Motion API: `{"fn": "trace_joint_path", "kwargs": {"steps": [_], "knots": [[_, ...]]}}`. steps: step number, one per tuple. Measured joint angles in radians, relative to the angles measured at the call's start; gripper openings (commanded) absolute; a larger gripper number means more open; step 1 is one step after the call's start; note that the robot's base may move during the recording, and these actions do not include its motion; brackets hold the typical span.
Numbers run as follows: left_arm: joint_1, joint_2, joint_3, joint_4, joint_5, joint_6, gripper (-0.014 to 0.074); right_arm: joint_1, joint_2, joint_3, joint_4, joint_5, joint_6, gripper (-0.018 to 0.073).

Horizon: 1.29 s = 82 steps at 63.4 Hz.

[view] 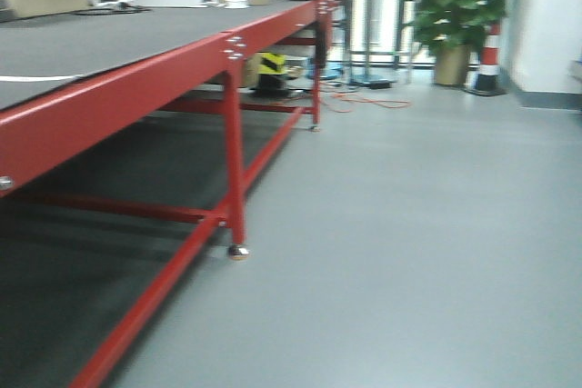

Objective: Place valve from conveyor to right shelf box
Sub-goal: 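Drive away from the conveyor holding a valve in each gripper, then drive up to the steel shelf of blue bins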

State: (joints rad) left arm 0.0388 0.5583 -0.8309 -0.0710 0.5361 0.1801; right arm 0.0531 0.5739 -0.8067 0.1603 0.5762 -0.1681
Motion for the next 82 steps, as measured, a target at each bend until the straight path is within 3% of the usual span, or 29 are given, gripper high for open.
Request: {"fn": "trace_joint_path", "kwargs": {"steps": [82], "knots": [[0.000, 0.000, 0.000, 0.000, 0.000, 0.000, -0.0111, 0.000, -0.002, 0.000, 0.000, 0.000, 0.000, -0.0153]]}}
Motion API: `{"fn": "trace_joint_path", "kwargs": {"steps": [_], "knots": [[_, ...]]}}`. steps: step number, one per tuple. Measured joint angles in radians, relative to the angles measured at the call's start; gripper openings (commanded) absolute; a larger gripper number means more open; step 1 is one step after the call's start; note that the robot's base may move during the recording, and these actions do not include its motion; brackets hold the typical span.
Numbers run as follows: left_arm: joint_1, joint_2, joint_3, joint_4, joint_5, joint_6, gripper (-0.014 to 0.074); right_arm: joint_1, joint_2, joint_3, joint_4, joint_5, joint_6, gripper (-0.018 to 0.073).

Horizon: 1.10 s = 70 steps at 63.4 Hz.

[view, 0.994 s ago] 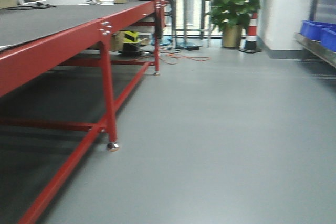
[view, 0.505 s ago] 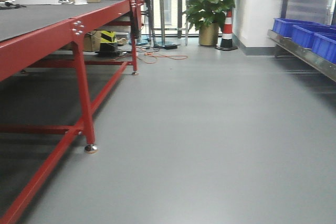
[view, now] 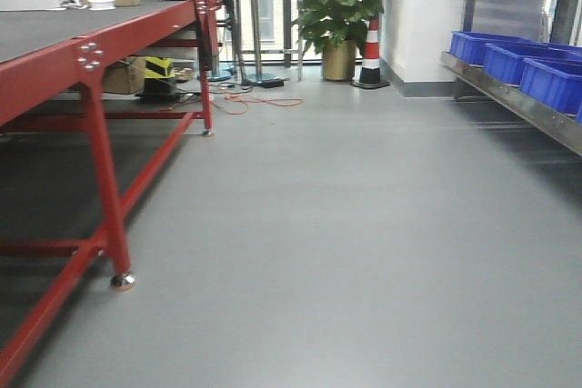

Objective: Place valve from conveyor to right shelf box
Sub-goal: 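Drive up to the steel shelf of blue bins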

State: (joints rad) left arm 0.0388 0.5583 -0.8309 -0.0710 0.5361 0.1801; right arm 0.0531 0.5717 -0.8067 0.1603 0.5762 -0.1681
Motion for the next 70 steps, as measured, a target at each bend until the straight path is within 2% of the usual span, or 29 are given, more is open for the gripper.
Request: {"fn": "trace_joint_path", "kwargs": {"steps": [70], "knots": [[0.000, 0.000, 0.000, 0.000, 0.000, 0.000, -0.0111, 0.000, 0.000, 0.000, 0.000, 0.000, 0.000, -0.0153]]}}
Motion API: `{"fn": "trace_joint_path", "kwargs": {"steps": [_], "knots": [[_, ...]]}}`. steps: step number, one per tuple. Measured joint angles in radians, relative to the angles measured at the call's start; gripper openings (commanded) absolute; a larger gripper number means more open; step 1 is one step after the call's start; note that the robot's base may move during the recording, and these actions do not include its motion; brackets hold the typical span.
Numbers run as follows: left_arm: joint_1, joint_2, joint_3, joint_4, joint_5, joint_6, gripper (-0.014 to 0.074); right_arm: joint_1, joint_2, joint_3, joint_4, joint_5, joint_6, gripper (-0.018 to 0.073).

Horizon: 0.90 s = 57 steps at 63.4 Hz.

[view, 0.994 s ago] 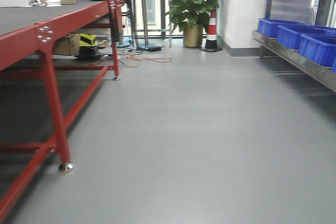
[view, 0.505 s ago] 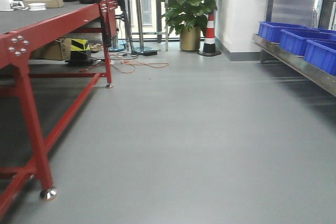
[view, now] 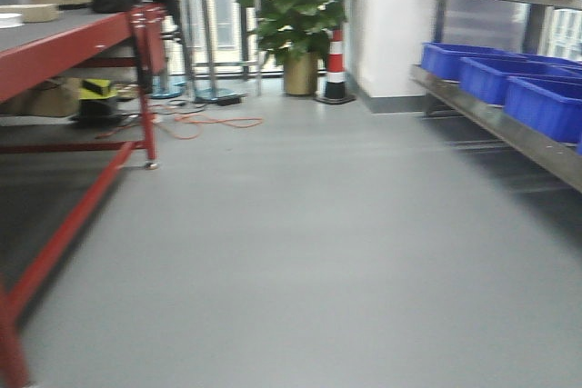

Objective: Place valve from conveyor to right shelf box
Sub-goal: 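Drive up to the steel shelf of blue bins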

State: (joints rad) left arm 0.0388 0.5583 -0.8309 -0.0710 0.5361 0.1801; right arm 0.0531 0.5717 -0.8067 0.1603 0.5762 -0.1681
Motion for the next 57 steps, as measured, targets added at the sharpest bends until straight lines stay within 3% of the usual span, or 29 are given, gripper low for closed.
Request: {"fn": "trace_joint_path", "kwargs": {"steps": [57], "knots": [[0.000, 0.000, 0.000, 0.000, -0.001, 0.000, -0.0111, 0.000, 0.000, 0.000, 0.000, 0.000, 0.000, -0.0153]]}}
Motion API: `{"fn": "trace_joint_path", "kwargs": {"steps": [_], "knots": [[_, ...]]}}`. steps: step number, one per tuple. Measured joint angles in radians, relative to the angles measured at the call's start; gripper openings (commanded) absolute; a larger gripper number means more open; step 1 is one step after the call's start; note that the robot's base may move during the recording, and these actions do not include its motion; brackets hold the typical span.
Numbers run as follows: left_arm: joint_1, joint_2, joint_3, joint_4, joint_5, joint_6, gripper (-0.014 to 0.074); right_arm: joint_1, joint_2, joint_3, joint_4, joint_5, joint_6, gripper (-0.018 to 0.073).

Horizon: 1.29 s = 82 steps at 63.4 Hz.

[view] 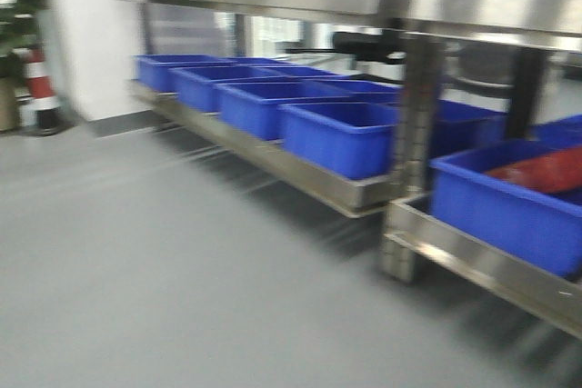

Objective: Place valve from conveyor to right shelf box
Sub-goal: 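Drive up to the steel shelf of blue bins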

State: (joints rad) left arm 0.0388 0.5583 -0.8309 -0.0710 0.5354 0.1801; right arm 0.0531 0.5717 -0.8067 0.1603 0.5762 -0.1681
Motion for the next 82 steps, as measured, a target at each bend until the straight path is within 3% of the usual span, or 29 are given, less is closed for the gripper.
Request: {"fn": "trace_joint_path", "kwargs": {"steps": [82], "knots": [[0.000, 0.000, 0.000, 0.000, 0.000, 0.000, -0.0111, 0.000, 0.000, 0.000, 0.000, 0.000, 0.000, -0.0153]]}}
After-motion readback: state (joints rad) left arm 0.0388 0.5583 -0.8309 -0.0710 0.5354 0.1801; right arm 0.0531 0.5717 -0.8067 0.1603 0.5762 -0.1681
